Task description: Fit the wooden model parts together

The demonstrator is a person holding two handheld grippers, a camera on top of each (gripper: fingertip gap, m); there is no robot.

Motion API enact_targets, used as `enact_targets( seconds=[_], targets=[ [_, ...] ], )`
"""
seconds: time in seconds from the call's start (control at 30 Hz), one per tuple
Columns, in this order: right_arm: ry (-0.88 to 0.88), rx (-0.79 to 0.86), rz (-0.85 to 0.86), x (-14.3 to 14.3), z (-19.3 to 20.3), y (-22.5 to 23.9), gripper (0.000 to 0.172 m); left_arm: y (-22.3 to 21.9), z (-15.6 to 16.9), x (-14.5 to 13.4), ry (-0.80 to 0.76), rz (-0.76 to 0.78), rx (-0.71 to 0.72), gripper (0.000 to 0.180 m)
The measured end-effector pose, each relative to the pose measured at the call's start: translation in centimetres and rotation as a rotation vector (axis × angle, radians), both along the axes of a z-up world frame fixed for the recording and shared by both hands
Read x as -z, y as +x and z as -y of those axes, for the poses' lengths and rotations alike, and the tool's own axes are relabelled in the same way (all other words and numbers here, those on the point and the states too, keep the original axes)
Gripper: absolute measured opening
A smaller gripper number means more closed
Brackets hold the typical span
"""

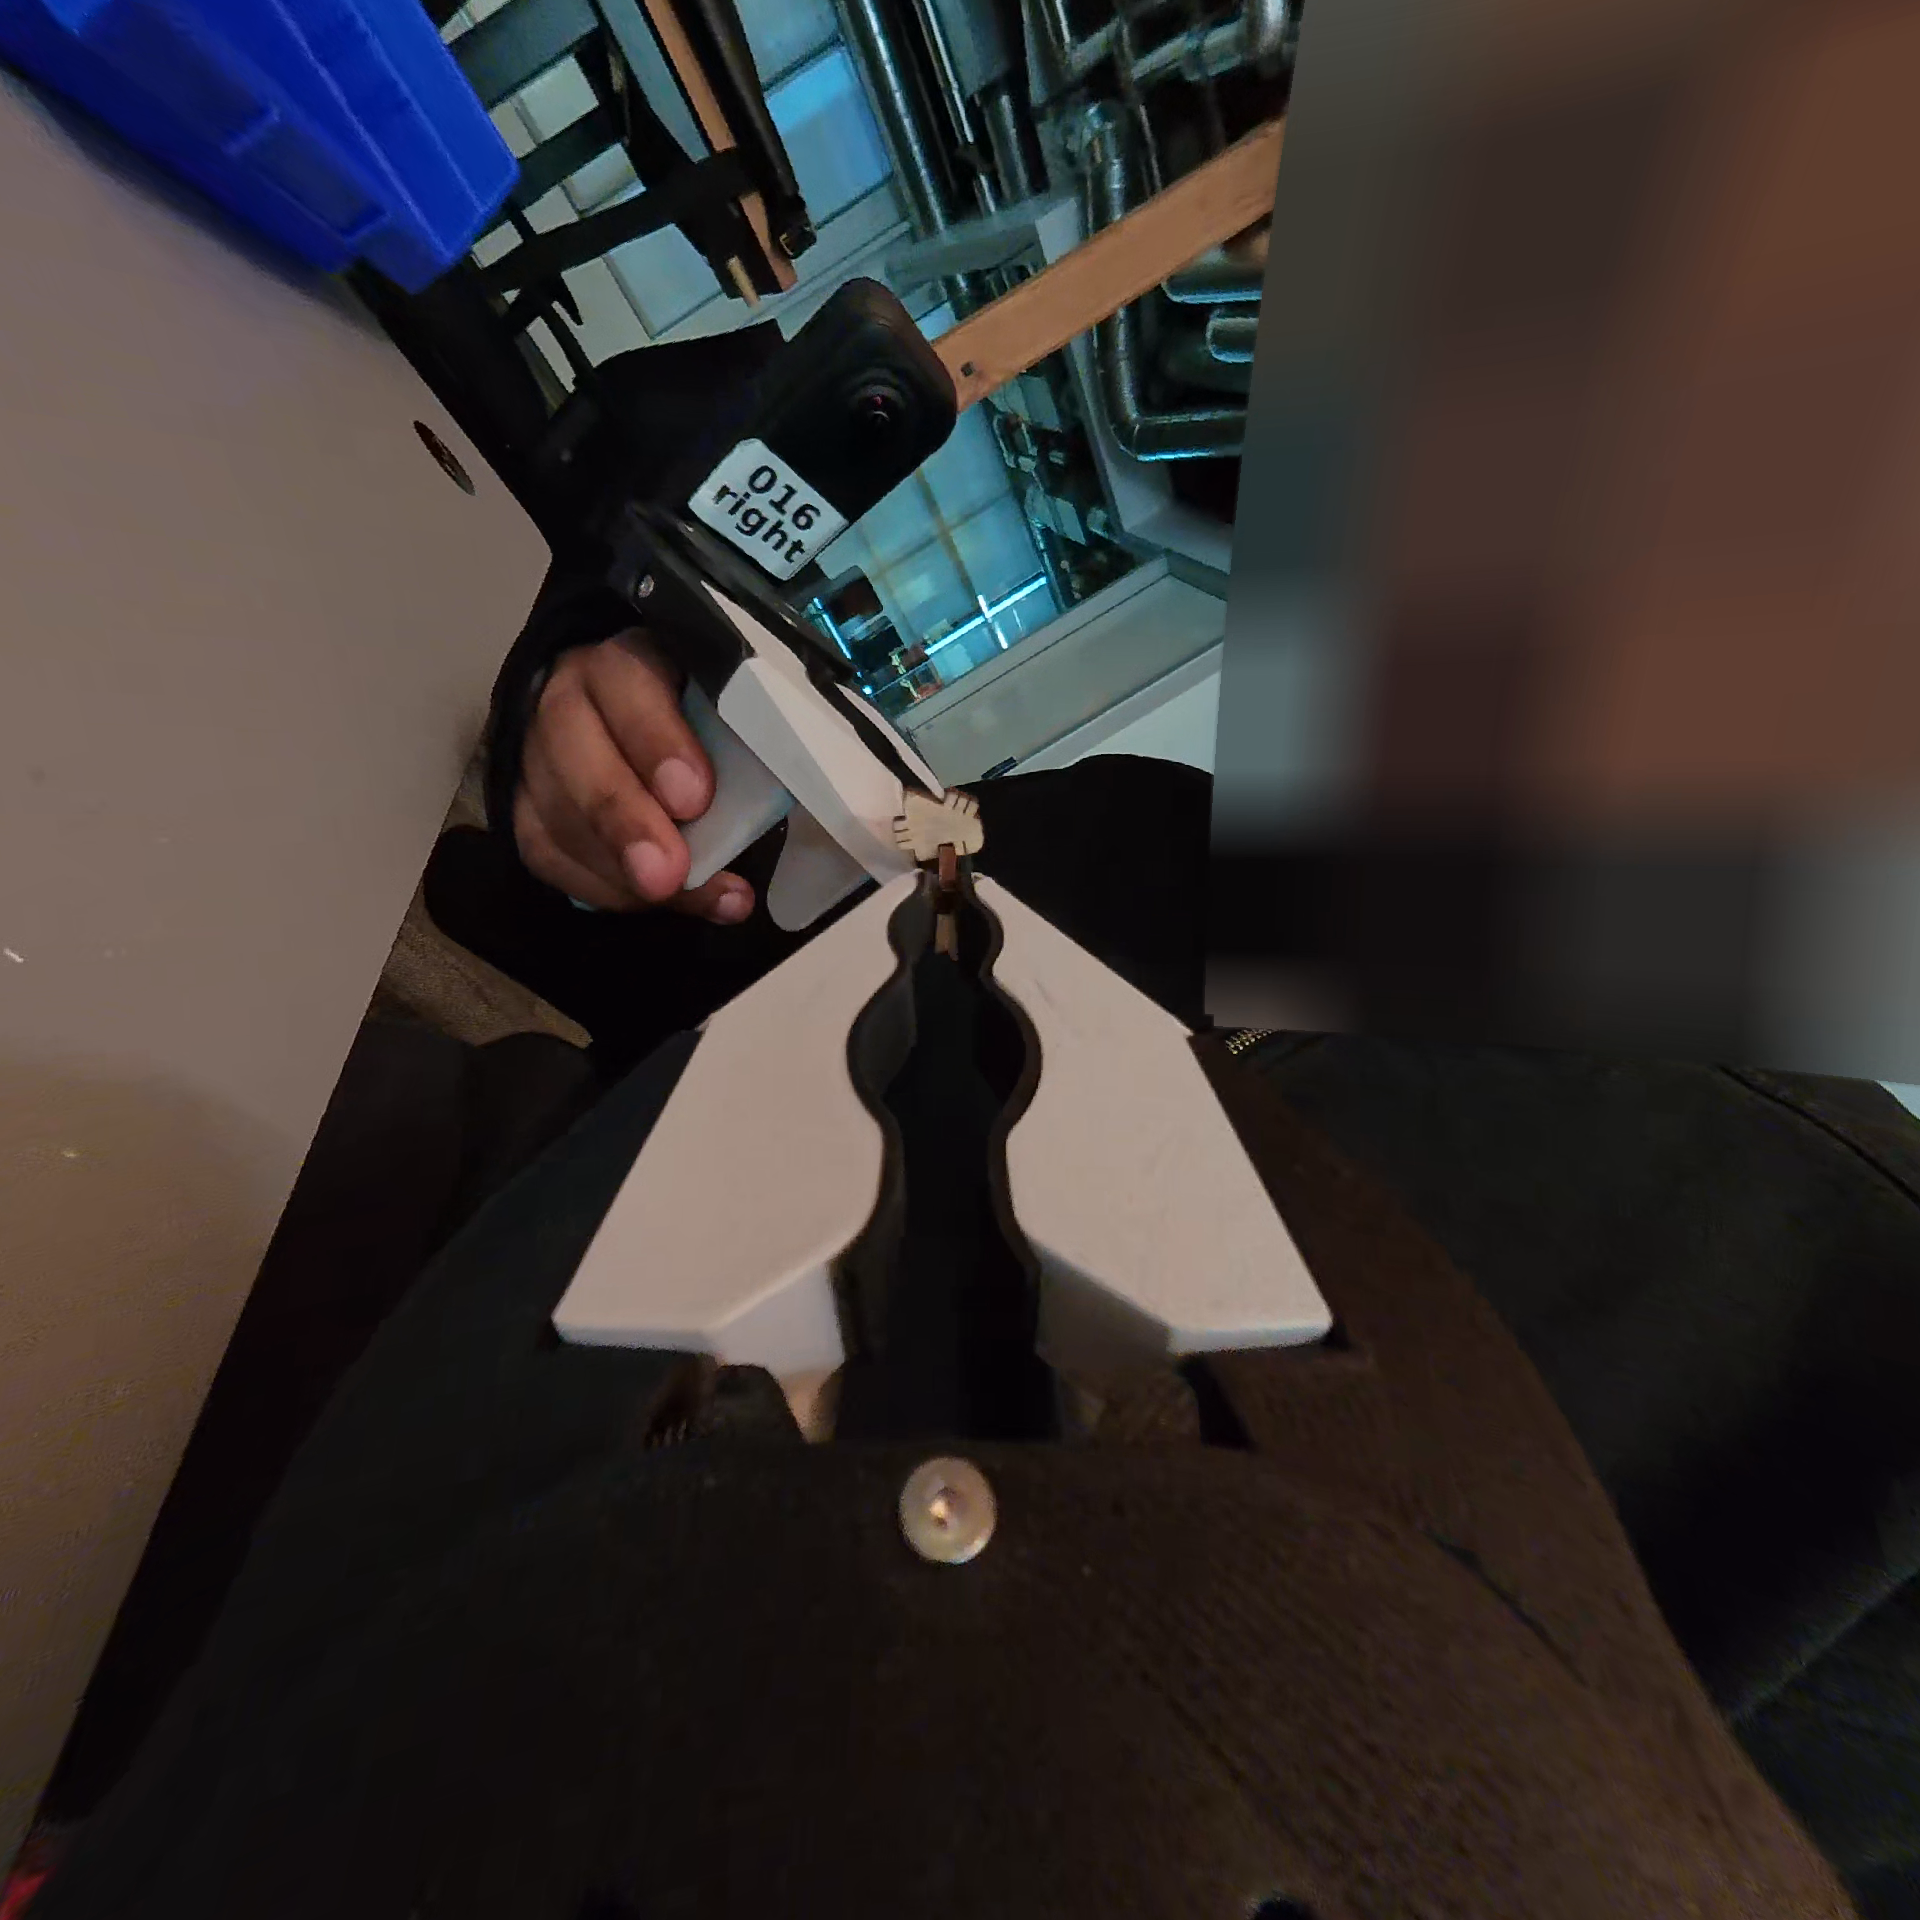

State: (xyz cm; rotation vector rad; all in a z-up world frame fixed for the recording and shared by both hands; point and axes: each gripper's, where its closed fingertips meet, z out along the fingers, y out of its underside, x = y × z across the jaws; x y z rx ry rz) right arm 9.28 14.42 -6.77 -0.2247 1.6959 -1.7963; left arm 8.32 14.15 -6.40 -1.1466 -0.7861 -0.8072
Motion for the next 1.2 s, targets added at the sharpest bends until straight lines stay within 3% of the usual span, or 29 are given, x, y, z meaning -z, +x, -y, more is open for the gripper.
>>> enact_targets(
  seconds=[0.8, 1.2],
  targets=[
    [-0.044, -0.165, 0.030, -0.9, -1.4, 1.9, 0.012, 1.4, -1.3, -0.5, 0.182, 0.078, 0.151, 0.002],
    [-0.048, -0.123, 0.043, -1.1, -1.2, 1.2, 0.013, 0.8, -1.0, -0.7, 0.191, 0.057, 0.116, 0.002]
  ],
)
